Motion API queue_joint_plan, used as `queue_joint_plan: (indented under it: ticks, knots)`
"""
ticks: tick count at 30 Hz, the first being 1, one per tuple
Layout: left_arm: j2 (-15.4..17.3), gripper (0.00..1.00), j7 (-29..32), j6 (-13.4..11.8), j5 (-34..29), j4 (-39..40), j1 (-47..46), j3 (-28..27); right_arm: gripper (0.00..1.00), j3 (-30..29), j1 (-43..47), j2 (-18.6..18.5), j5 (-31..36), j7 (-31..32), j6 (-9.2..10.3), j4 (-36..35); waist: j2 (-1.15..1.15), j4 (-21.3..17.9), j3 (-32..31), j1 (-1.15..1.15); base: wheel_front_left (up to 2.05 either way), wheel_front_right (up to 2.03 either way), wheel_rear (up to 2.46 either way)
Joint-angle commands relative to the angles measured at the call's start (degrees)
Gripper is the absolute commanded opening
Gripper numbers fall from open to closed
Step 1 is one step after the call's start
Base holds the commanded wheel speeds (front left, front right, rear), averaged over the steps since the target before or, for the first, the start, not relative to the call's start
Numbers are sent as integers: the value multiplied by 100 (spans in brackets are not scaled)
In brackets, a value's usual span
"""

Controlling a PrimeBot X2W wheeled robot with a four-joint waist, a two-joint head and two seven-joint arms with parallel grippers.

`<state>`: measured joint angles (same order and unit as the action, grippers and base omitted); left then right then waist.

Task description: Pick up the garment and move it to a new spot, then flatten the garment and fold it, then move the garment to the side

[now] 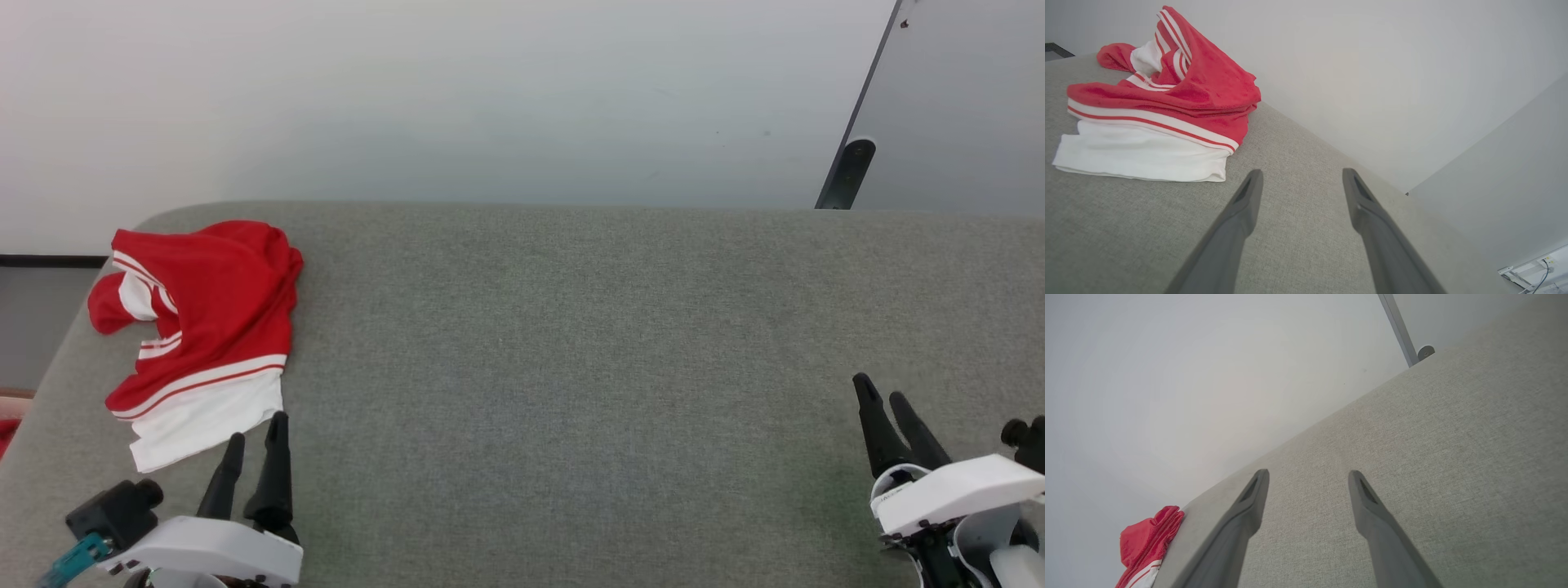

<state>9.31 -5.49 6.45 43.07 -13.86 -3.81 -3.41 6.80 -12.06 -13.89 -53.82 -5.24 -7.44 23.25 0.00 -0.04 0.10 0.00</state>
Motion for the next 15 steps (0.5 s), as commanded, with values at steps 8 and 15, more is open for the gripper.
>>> queue_joint_plan:
  ticks: [8,15]
  knots:
    - [138,100,-167,-38,-762,67,-95,80,100,64,-238,-122,780,-179,-4,75,0,-6,-1,0,0,0,0]
    - [187,100,-277,-56,-1242,78,-86,132,100,32,-293,-184,1270,-283,-4,143,0,-3,-1,0,0,0,0]
